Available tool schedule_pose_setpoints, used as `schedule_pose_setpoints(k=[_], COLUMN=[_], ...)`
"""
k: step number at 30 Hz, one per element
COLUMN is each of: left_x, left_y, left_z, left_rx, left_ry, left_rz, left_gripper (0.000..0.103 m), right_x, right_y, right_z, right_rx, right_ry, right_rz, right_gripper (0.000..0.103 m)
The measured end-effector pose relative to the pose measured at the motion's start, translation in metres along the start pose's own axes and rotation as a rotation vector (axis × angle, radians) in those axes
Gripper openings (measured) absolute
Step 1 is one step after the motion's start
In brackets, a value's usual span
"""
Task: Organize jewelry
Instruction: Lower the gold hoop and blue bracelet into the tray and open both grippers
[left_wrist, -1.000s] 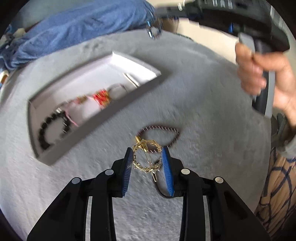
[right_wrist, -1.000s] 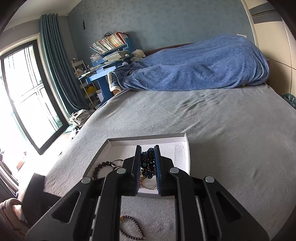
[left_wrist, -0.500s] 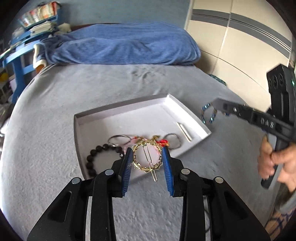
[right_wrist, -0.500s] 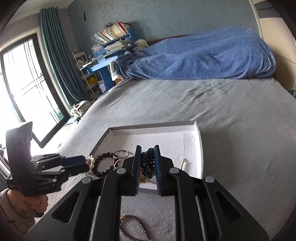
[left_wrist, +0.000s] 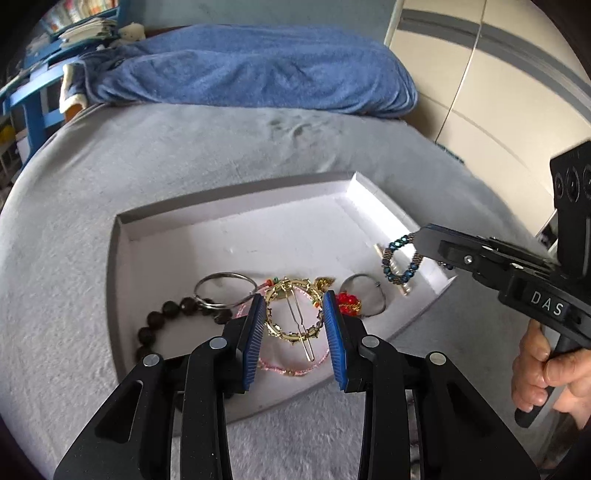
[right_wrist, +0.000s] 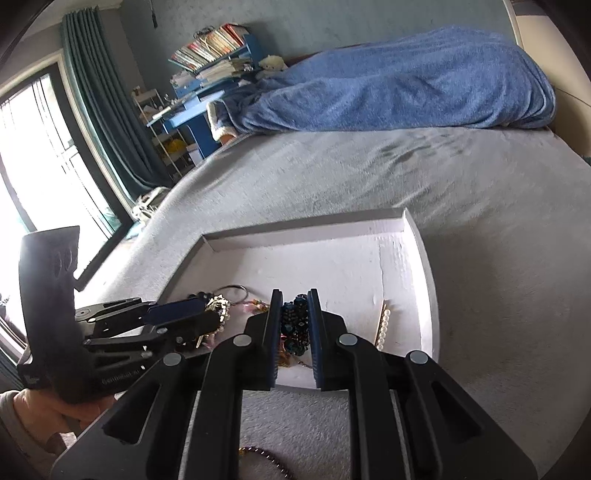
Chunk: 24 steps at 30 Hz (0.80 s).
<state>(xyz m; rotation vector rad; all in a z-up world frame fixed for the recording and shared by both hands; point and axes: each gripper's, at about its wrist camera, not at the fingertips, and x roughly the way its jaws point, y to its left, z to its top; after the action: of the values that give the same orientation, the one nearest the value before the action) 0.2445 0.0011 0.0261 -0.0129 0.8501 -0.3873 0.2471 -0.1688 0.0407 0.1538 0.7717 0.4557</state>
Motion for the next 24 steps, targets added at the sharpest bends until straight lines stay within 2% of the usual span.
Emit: schedule_pose_setpoints(k=[5,8,9,11,15,16,18,24], left_x=[0.016,0.019,0.018,0.015,-0.001,-0.008,-0.019,-0.06], left_y=[-0.006,-0.003,-0.002,-0.002,-0.004,-0.004,-0.003,-0.005], left_z=[-0.009,-0.014,-0.015,-0.016,-0.015,-0.015,-0.015,-0.024], left_rx=[0.045,0.052,0.046,0.04,0.046,0.042,0.034,0.001], left_ry=[0.036,0.047,0.049,0.042,-0.001,-0.016,-0.037,-0.097], left_rz=[0.059,0.091,0.088,0.084,0.092,0.093,0.098,0.117], left_gripper=[0.034,0.035,0.037,0.052,0.069,0.072,0.075,0.08], right_x=[0.017,0.017,0.015,0.01,-0.003,-0.005,-0.012,-0.037], right_y=[-0.008,-0.014,-0.015,-0.017,-0.02,-0.021,-0.022,-0.023], right_z=[-0.008,-0.008,-0.008,-0.007,-0.007,-0.007,-0.01,-0.02], right_rx=[-0.002,0.016,0.024,0.032,0.041,0.039,0.041,0.069], right_ry=[0.051,0.05,0.046,0.036,0.002,0.0,-0.005,-0.033], right_rz=[-0.04,-0.041,-0.037,-0.034,-0.03,-0.033,-0.044,-0.059], right_gripper=[0.014,0.015,0.015,0.017,0.039,0.041,0.05,0.065])
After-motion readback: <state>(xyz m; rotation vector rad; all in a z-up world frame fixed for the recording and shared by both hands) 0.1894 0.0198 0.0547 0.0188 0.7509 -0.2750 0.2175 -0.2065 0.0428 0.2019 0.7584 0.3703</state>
